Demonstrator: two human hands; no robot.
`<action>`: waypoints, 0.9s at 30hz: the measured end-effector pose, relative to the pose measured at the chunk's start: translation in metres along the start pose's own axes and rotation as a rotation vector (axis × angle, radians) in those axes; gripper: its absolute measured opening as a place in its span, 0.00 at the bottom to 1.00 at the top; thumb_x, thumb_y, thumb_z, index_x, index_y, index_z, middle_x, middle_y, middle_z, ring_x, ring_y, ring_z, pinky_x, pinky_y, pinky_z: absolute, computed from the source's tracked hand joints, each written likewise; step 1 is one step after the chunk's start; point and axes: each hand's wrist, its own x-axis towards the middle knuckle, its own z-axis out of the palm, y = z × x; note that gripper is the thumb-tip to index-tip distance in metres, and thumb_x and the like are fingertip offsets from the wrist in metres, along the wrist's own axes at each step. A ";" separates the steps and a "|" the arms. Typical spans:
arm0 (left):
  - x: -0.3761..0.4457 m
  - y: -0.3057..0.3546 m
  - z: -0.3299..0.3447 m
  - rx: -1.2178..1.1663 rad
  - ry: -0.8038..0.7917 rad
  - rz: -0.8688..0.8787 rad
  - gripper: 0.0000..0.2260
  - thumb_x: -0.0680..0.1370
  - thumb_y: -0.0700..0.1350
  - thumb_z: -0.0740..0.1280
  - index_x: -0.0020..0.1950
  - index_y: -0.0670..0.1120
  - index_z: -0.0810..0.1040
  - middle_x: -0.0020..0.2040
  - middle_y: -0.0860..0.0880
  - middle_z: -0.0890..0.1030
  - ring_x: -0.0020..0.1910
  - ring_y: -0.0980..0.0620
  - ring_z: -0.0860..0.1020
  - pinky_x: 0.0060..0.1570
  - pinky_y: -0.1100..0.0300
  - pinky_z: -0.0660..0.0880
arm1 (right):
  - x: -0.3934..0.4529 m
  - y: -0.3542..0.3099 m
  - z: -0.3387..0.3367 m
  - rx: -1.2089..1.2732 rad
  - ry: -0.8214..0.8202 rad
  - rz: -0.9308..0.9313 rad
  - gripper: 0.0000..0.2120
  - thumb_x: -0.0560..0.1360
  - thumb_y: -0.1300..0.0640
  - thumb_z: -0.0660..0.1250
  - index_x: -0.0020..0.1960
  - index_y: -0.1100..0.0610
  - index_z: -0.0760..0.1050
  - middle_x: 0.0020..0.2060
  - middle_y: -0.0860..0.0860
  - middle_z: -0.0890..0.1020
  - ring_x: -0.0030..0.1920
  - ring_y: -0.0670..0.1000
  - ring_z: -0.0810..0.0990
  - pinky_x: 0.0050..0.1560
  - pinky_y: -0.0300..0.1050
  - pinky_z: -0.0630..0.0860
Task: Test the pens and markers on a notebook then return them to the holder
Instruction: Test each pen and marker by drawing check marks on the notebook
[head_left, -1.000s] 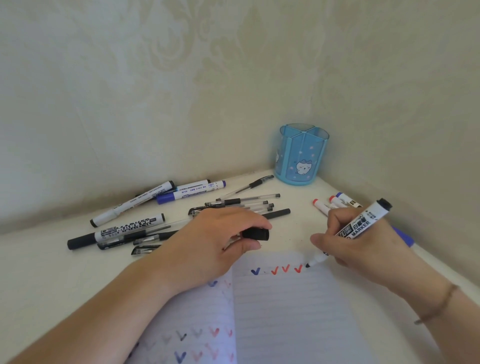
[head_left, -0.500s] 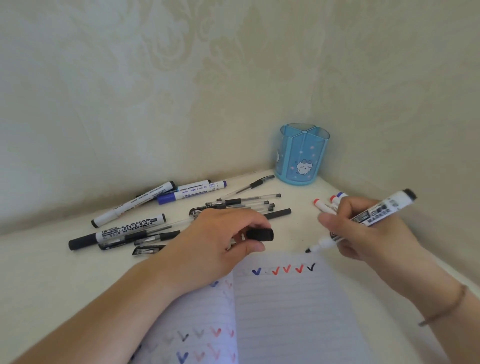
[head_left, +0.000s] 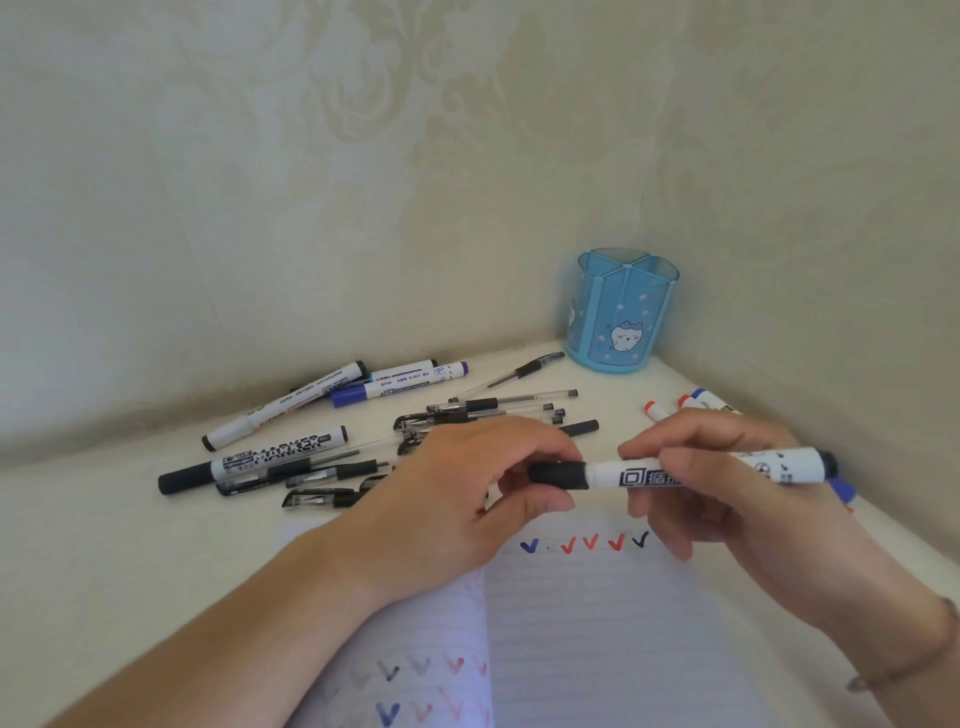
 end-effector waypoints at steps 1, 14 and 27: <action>0.000 0.001 0.001 -0.006 0.004 0.004 0.09 0.76 0.45 0.71 0.55 0.49 0.79 0.43 0.60 0.78 0.41 0.61 0.77 0.45 0.72 0.70 | 0.000 0.000 0.001 0.002 -0.007 0.005 0.26 0.56 0.34 0.76 0.42 0.54 0.84 0.31 0.57 0.83 0.24 0.54 0.73 0.29 0.43 0.62; -0.001 0.015 -0.004 -0.182 -0.095 -0.055 0.13 0.79 0.62 0.54 0.39 0.58 0.67 0.28 0.58 0.66 0.28 0.58 0.64 0.29 0.69 0.58 | -0.005 0.008 0.030 0.160 0.077 -0.101 0.20 0.62 0.36 0.74 0.35 0.52 0.78 0.25 0.57 0.78 0.18 0.54 0.70 0.25 0.37 0.64; 0.001 0.013 -0.004 -0.208 -0.031 -0.097 0.18 0.77 0.65 0.58 0.40 0.52 0.73 0.29 0.54 0.66 0.28 0.59 0.63 0.27 0.62 0.59 | 0.000 0.002 0.029 0.129 -0.024 -0.232 0.16 0.65 0.44 0.77 0.48 0.51 0.83 0.29 0.51 0.81 0.27 0.50 0.76 0.26 0.36 0.70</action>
